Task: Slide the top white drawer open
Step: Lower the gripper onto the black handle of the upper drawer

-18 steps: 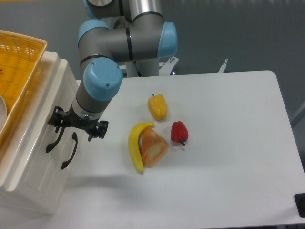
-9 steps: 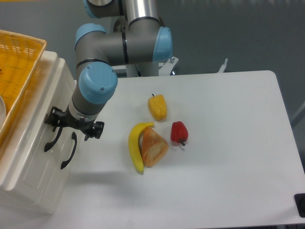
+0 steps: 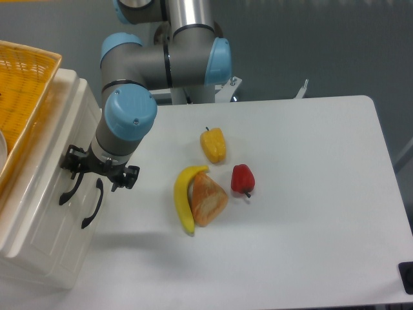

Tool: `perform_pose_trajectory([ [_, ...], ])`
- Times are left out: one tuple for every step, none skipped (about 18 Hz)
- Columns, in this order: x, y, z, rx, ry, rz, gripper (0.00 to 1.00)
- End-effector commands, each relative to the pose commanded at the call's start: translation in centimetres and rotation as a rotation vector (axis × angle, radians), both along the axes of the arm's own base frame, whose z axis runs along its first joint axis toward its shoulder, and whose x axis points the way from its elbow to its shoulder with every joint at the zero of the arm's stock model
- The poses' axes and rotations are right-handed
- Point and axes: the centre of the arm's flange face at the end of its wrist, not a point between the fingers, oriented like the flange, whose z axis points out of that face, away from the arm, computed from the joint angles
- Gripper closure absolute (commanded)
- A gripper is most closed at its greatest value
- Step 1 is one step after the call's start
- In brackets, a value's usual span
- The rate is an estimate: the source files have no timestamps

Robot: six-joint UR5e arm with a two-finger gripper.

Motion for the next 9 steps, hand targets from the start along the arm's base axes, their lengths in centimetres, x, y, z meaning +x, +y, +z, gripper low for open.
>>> perform_pose_trajectory([
  [0.02, -0.03, 0.09, 0.002, 0.001, -0.003, 0.22],
  [0.05, -0.05, 0.19, 0.005, 0.001, -0.004, 0.23],
  [0.06, -0.06, 0.30, 0.008, 0.003, -0.004, 0.25],
  [0.06, -0.06, 0.30, 0.008, 0.003, -0.005, 0.27],
  [0.07, -0.09, 0.40, 0.011, 0.005, -0.008, 0.29],
  [0.09, -0.12, 0.49, 0.013, 0.006, -0.011, 0.30],
  [0.18, -0.09, 0.49, 0.015, 0.007, -0.015, 0.30],
  [0.45, 0.02, 0.56, 0.016, 0.008, -0.020, 0.31],
  [0.47, 0.00, 0.49, 0.015, 0.007, -0.020, 0.32],
])
